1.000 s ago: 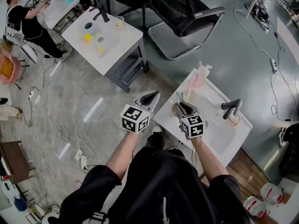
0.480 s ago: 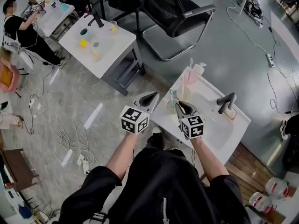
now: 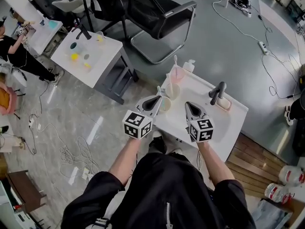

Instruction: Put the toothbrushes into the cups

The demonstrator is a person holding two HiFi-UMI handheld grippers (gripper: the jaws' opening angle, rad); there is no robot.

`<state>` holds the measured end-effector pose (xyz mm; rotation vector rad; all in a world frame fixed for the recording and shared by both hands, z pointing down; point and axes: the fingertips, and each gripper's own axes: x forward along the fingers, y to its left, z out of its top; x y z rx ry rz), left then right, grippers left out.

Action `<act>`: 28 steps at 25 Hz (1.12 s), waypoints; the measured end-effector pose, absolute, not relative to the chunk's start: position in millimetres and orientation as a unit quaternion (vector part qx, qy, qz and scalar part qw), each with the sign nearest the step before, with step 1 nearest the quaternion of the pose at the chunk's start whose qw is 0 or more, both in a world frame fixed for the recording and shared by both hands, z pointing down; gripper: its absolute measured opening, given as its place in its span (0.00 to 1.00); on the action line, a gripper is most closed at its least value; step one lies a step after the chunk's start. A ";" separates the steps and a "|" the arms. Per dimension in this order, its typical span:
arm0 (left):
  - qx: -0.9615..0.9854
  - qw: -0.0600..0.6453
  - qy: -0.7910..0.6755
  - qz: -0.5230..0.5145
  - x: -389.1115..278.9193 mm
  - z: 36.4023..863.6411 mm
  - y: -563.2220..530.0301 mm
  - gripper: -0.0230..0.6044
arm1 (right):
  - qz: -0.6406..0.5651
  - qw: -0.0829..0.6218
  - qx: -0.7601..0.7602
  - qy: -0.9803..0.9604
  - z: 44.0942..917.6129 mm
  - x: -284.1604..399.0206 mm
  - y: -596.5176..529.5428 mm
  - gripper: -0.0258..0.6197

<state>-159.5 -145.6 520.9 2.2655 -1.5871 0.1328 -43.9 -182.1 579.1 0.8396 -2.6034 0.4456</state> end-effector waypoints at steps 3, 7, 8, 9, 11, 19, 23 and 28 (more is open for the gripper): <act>0.812 0.182 -0.552 0.050 -138.9 517.2 -139.3 0.04 | 0.154 0.165 0.324 -0.919 563.2 -15.9 -181.6 0.04; 0.821 0.179 -0.540 0.050 -112.4 514.2 -130.2 0.04 | 0.144 0.140 0.357 -0.912 544.8 19.3 -176.2 0.04; 0.823 0.178 -0.536 0.049 -105.0 513.2 -128.5 0.04 | 0.142 0.134 0.365 -0.910 540.7 28.3 -174.1 0.04; 0.827 0.177 -0.532 0.048 -97.0 512.4 -126.5 0.04 | 0.139 0.128 0.373 -0.908 537.2 37.4 -171.4 0.04; 0.833 0.174 -0.523 0.049 -80.1 511.1 -121.8 0.04 | 0.135 0.117 0.387 -0.905 530.2 55.5 -164.7 0.04; 0.851 0.160 -0.498 0.052 -27.3 503.5 -109.2 0.04 | 0.111 0.079 0.428 -0.894 507.7 117.2 -135.8 0.04; 0.856 0.155 -0.491 0.053 -13.0 501.7 -103.6 0.04 | 0.111 0.081 0.439 -0.888 509.7 135.0 -128.0 0.04; 0.860 0.152 -0.484 0.055 -4.8 500.5 -99.6 0.04 | 0.113 0.079 0.441 -0.887 507.9 140.8 -120.1 0.04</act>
